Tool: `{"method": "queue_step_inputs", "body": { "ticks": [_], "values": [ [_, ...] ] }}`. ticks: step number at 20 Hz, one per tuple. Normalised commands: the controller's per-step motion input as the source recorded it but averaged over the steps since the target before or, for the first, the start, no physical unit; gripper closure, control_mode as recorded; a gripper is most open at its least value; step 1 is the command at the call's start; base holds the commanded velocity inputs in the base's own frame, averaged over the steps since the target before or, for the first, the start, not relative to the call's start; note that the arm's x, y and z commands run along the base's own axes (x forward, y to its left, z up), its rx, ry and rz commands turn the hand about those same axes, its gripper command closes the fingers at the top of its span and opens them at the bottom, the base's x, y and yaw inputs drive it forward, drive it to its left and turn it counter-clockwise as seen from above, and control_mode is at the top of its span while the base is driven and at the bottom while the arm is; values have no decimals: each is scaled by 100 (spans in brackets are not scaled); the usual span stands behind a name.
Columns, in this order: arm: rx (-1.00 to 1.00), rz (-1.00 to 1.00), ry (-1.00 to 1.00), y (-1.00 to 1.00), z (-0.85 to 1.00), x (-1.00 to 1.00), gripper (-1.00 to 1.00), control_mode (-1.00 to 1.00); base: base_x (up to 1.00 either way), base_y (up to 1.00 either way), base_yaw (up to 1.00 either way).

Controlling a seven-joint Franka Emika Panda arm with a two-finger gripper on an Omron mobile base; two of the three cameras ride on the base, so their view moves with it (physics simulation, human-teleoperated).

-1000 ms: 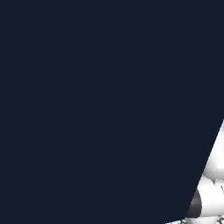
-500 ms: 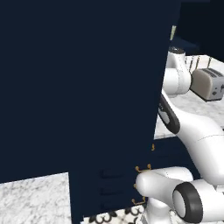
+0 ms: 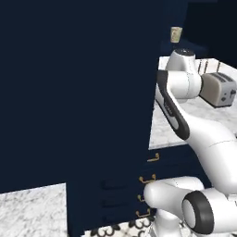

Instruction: Gather all objects into one cabinet and sort the glasses and bowls to opposite sides.

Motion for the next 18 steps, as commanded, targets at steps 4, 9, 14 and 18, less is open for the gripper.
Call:
{"method": "queue_step_inputs", "body": {
  "ticks": [4, 9, 14, 18],
  "values": [
    [0, 0, 0, 0, 0, 0, -100, 100, -1, -58, 15],
    [0, 0, 0, 0, 0, 0, -100, 100, -24, -48, 39],
    [0, 0, 0, 0, 0, 0, -100, 100, -49, -52, 54],
    [0, 0, 0, 0, 0, 0, -100, 100, -77, -61, 48]
  ]
}}
